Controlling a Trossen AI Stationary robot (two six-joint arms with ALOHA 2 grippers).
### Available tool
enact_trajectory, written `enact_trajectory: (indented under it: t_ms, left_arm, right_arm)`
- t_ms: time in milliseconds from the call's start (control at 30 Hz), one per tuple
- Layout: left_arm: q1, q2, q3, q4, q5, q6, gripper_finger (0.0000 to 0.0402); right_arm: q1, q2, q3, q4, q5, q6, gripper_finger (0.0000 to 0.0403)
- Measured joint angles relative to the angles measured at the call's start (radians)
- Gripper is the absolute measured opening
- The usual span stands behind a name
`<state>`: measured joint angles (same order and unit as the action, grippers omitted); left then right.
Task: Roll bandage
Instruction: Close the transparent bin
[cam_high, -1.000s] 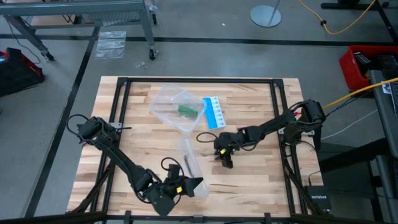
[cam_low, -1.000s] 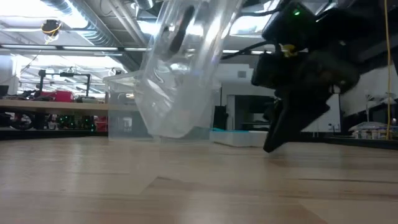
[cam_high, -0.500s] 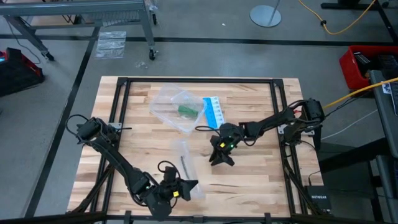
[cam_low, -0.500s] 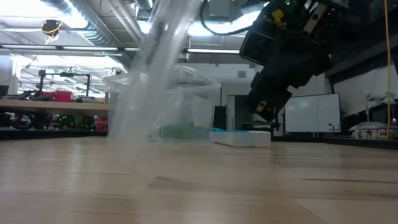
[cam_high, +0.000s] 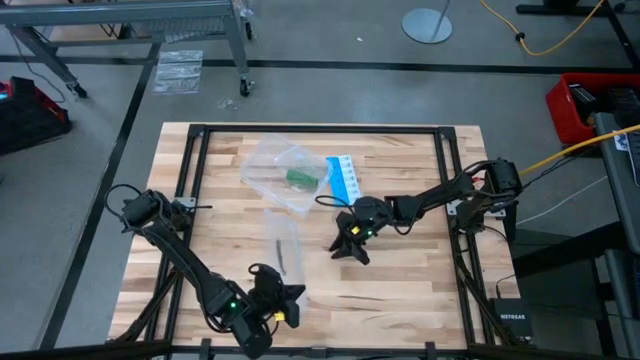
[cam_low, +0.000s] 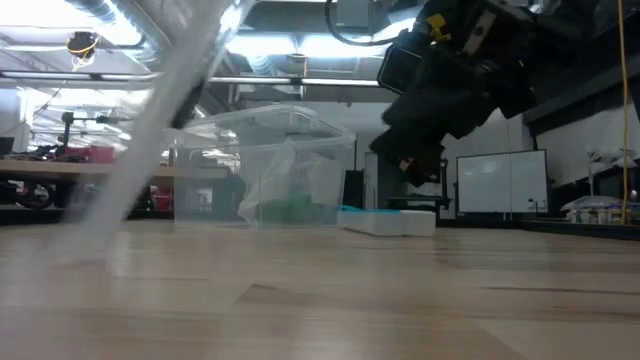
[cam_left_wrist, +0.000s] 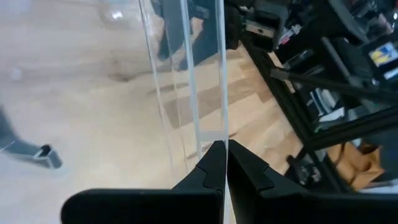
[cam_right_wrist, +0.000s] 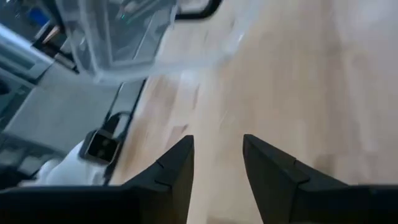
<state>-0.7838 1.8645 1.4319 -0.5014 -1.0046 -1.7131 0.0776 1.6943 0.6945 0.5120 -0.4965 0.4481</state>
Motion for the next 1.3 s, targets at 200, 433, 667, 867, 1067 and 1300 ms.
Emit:
enact_trajectory:
  t_ms: [200,433,667,867,1067,1300]
  left_arm:
    - [0.003,0.000,0.000,-0.015,0.030,0.077,0.0000]
    - [0.012,0.000,0.000,-0.071,0.145,0.093,0.0000]
    - [0.012,0.000,0.000,-0.170,0.250,0.131,0.0000]
    - [0.011,0.000,0.013,-0.168,0.255,0.264,0.0000]
    - [0.011,0.000,0.037,-0.170,0.255,0.373,0.0000]
    - [-0.009,0.000,0.075,-0.170,0.239,0.427,0.0000]
  right_arm:
    - [0.000,0.000,0.000,0.049,0.094,0.044,0.0143]
    - [0.000,0.000,0.000,0.034,0.286,0.103,0.0143]
    - [0.002,0.000,0.000,0.040,0.279,0.045,0.0143]
    - [0.002,0.000,0.000,0.040,0.257,0.045,0.0153]
    - [0.028,0.000,0.000,0.051,0.301,0.041,0.0203]
    - [0.083,0.001,0.042,0.091,0.397,-0.062,0.0244]
